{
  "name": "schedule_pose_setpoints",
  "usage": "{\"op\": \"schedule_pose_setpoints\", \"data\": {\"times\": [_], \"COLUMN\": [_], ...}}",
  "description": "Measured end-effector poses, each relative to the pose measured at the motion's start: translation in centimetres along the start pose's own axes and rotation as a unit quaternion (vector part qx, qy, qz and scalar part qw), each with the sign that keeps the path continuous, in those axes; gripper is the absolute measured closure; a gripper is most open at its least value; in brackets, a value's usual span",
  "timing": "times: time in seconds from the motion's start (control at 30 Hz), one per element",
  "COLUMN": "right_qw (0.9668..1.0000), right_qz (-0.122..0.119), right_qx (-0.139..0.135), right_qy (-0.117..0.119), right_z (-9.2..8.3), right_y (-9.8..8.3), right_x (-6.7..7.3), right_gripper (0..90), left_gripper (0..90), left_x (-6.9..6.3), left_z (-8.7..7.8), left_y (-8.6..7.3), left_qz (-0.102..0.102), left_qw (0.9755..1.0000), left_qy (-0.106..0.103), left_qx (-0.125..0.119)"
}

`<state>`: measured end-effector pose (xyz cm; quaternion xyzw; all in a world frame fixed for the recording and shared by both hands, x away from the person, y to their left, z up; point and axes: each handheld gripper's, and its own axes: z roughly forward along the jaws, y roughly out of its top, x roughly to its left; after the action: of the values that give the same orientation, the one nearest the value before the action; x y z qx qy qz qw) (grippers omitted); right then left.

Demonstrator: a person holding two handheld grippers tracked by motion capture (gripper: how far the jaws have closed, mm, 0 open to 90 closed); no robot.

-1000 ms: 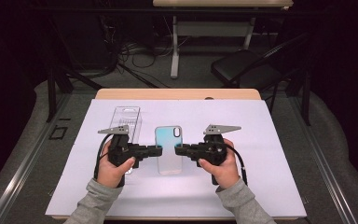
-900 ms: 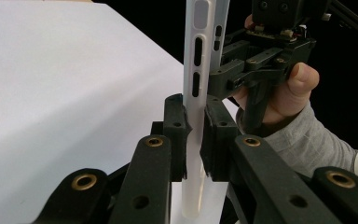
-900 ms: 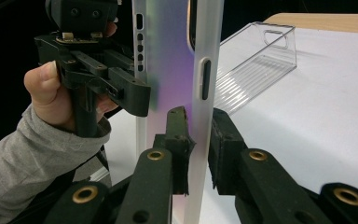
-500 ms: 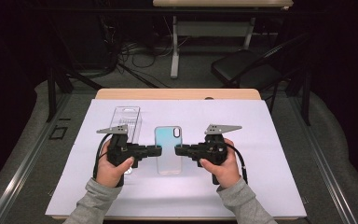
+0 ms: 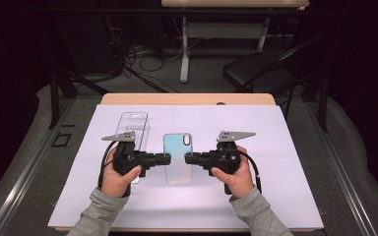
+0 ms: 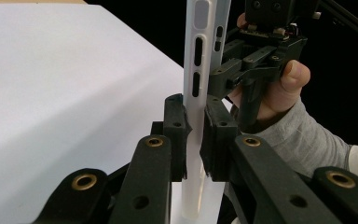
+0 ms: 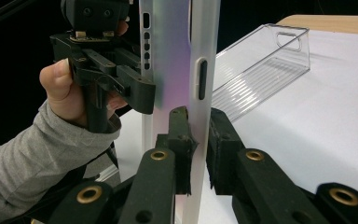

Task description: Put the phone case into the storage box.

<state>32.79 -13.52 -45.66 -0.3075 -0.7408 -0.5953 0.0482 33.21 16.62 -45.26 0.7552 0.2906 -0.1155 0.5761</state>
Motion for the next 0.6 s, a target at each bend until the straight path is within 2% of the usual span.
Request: {"op": "schedule_pose_setpoints", "data": {"times": [0.6], "right_qw": [1.0], "right_qz": [0.0], "right_qx": [0.003], "right_qy": [-0.002], "right_z": [-0.03], "right_y": [0.0], "right_x": [0.04], "right_gripper": [82.2], "left_gripper": [81.8], "left_x": [0.06], "left_z": [0.06], "left_y": [-0.02], "left_qz": [-0.001], "left_qw": [1.0], "left_qy": [0.001], "left_qx": [0.0]}}
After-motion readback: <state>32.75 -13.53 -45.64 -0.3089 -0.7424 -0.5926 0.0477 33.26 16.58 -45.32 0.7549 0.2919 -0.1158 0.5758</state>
